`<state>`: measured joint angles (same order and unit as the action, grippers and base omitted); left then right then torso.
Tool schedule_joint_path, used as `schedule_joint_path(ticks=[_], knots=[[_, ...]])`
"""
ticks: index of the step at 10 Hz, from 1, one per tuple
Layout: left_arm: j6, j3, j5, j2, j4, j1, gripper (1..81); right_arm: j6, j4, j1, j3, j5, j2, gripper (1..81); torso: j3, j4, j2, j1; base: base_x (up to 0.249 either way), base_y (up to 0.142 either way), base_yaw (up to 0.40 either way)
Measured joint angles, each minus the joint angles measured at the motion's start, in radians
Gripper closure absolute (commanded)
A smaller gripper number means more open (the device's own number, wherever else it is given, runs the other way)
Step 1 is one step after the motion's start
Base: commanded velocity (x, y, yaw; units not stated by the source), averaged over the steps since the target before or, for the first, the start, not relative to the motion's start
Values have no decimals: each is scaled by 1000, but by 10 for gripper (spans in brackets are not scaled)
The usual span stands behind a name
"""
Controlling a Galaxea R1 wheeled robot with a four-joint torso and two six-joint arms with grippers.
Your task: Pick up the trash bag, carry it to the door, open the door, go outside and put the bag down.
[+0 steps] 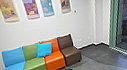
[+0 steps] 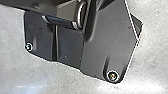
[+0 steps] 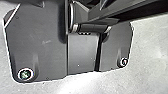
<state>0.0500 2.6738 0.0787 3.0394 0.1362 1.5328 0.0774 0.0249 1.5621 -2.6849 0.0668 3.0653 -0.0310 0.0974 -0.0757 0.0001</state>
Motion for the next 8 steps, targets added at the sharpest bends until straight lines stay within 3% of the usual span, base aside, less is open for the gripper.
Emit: schedule_joint_path(ticks=[8], knots=[[0,0,0,0,0,0,10,0,0,0,0,0,1,10,0,0,0,0,142,66,0]])
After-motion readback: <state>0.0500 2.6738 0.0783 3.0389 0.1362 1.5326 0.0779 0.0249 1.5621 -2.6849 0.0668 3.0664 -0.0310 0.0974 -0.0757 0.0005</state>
